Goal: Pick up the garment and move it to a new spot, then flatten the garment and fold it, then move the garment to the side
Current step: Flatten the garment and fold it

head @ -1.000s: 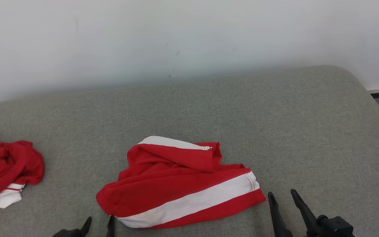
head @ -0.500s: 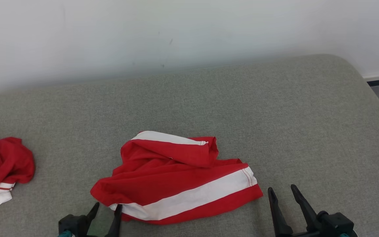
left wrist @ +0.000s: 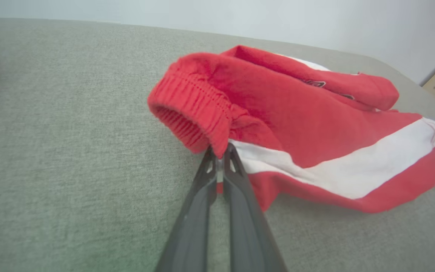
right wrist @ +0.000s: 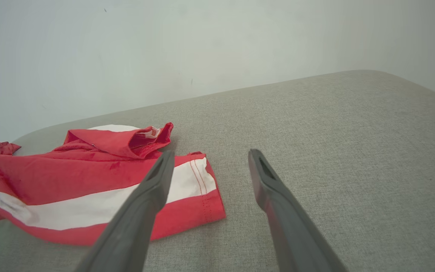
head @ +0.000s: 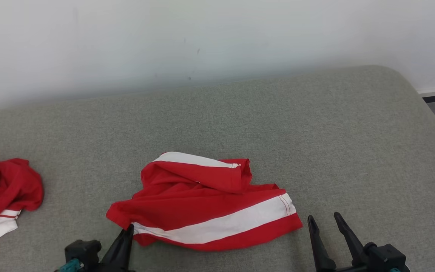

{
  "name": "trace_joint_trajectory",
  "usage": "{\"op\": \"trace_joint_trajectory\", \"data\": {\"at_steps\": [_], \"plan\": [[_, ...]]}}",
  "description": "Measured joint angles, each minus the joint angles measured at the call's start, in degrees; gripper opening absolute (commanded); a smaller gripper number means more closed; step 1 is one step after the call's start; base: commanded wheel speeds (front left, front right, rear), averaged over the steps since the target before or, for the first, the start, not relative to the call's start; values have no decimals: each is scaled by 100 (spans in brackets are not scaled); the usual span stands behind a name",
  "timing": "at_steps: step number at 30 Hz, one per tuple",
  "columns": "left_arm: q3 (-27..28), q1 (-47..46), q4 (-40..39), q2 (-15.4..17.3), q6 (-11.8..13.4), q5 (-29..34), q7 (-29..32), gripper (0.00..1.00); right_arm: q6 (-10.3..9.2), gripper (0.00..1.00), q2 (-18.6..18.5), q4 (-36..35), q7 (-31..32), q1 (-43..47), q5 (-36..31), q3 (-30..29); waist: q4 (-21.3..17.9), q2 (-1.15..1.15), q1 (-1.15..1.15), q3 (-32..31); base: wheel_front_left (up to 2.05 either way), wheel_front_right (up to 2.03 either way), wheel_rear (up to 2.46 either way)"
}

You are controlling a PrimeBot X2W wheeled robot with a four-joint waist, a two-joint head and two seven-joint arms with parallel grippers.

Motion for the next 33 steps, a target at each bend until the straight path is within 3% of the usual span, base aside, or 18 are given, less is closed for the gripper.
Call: {"op": "trace_joint_trajectory", "data": {"at_steps": [4, 8, 10, 16, 19, 24, 30, 33], "plan": [[197, 118, -497, -38, -49, -493, 245, 0, 0, 100, 12, 3, 0, 14, 1, -32, 43, 0, 0, -45, 0, 0, 0], [396, 291, -1473, -142, -87, -1371, 887, 0, 0, 100, 33, 5, 0, 50, 1, -55, 100, 0, 0, -88, 0, 0, 0], [421, 353, -2049, -63, -60, -1475, 1163, 0, 0, 100, 38, 8, 0, 76, 2, -56, 129, 0, 0, -108, 0, 0, 0], [470, 662, -3378, -77, 346, -2226, 2134, 0, 0, 100, 66, 16, 0, 81, 8, -33, 159, 0, -1, -150, 0, 0, 0], [367, 944, -3797, 122, 638, -2463, 2786, 0, 0, 100, 78, 19, 0, 81, 18, -15, 132, 0, -1, -148, 0, 0, 0], [342, 1229, -3645, 1059, 1596, -1604, 3362, 0, 0, 100, 86, -5, 0, 87, 23, -43, 97, 0, -1, -91, 0, 0, 0], [-71, 817, -2893, 1469, 1997, -660, 3696, 0, 0, 100, 85, -19, 0, 61, 14, -14, 89, 0, -1, 45, 0, 0, 0], [-244, 522, -2607, 1433, 2041, -424, 3720, 0, 1, 100, 85, -40, 0, -11, -2, 38, 62, 0, -1, 112, 0, 0, 0]]}}
